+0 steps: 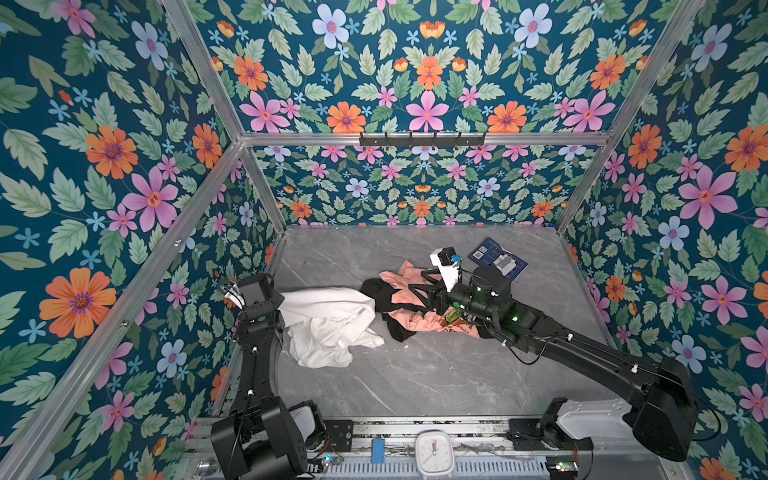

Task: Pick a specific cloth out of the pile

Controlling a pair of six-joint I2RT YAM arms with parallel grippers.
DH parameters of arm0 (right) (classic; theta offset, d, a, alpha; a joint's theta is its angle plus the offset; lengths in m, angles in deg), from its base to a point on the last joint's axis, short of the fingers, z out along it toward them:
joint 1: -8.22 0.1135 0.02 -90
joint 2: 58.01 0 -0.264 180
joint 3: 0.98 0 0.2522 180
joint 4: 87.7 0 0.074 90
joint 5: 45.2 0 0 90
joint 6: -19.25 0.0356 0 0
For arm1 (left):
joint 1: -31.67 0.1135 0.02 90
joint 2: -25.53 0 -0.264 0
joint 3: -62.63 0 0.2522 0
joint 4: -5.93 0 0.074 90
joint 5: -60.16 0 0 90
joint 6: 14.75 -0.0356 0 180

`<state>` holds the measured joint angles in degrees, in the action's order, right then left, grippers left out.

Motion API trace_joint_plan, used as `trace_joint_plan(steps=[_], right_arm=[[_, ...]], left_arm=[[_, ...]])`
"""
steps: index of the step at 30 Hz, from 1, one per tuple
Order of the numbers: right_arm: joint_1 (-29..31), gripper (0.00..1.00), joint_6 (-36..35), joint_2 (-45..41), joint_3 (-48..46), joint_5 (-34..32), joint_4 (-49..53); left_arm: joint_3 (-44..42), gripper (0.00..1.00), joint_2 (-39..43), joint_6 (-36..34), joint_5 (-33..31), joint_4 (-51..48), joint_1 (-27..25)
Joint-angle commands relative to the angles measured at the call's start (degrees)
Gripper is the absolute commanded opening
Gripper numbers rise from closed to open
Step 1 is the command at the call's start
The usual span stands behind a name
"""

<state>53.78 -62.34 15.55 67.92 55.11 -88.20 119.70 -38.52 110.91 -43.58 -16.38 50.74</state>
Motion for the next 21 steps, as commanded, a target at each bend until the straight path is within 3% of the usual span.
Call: trace_joint_plan(steps=[1,5,11,13,15,17,21], right_arm=[[0.0,0.59,-1.5,-1.3,-0.5,-0.5,0.3],[-0.6,0.59,-2.1,-2.5,-1.8,-0.9,0.9],[-1.3,0.59,-2.5,-2.6,-2.8,-0.8,1.2],[-1.3,0.59,-2.6,-2.3,-2.9,-0.7,1.6],[-1.3,0.59,-2.7,-2.2,-3.4,-0.6,1.5],[-1.3,0.59,-2.9,-2.1,-3.8,-0.8,1.6],[-1.4,0.60,-3.9,-3.0,-4.3,-1.8,3.0]], left_arm=[[0.2,0.05,0.4,2.6,-5.9,1.3,1.2],[1.1,0.21,0.8,2.3,-8.5,1.4,1.8],[1.4,0.28,0.2,1.5,-10.4,1.4,2.5],[1.4,0.36,-0.1,0.5,-7.6,2.2,2.5],[1.7,0.43,-0.3,-1.6,1.4,4.1,1.1],[4.1,0.51,-0.6,-3.8,4.9,2.1,-5.5],[6.1,0.64,0.7,-5.4,2.8,-2.3,-24.0]])
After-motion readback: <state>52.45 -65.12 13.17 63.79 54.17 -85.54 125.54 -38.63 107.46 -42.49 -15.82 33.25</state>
